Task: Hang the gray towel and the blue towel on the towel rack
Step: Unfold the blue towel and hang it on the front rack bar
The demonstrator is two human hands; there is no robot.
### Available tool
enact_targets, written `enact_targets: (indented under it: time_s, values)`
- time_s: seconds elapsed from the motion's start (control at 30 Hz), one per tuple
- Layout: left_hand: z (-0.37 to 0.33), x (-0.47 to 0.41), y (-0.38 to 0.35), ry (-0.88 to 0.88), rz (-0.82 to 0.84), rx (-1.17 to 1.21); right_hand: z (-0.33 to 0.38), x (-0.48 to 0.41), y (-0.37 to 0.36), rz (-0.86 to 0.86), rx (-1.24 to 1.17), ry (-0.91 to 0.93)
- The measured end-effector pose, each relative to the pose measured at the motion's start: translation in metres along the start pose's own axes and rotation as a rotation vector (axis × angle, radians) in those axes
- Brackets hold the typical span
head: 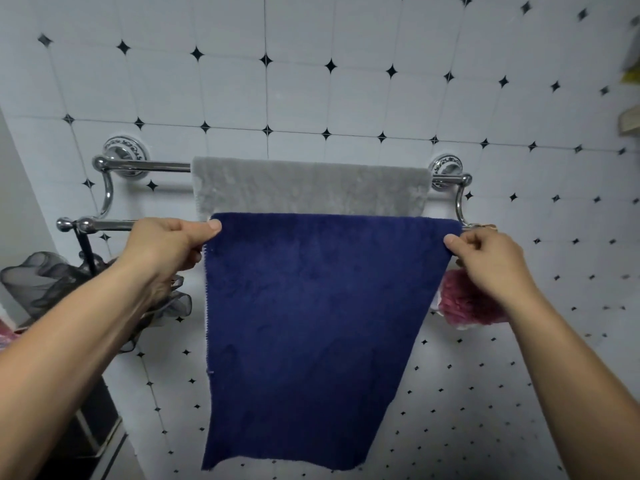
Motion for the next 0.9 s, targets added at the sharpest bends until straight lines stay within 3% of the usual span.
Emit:
enact_targets:
  time_s: [0.1,0.2,0.33,0.53,0.77,0.83,0.9]
  values:
    - [-0.006,-0.001,-0.005,0.022,0.081,-0.074,-0.007,-0.004,-0.011,0.136,-0.361,-0.229]
    - [-0.009,0.005,-0.010,-0.030,0.128,-0.177,-0.008,-0.013,-0.007,0.112,-0.393,-0.310]
    - [-0.010,0.015,-0.017,-0.118,0.172,-0.310,-0.002,-0.025,0.005,-0.013,-0.206,-0.287]
    - [-0.022,0.006,-0.012,-0.215,0.039,-0.440,-0.002,-0.017,0.002,-0.128,-0.161,-0.150]
    - [-0.044,-0.005,-0.016,-0.306,0.008,-0.750,-0.004,-0.015,-0.003,-0.119,-0.197,-0.086]
    - [-0.046,-0.006,-0.015,-0.293,-0.007,-0.756,-0.004,-0.015,-0.004,-0.105,-0.194,-0.076]
    - [-0.042,-0.003,-0.014,-0.245,0.006,-0.614,-0.006,-0.014,-0.006,-0.070,-0.191,-0.068]
Point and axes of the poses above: each hand's wrist, its own x-axis away from the middle knuckle, its own y-axis out of the back of the hand, z = x × y, the point moved 6 cm from there along -x, towards the middle knuckle, and after that the axes turned 10 degrees about -y, right-handed, at the moved point
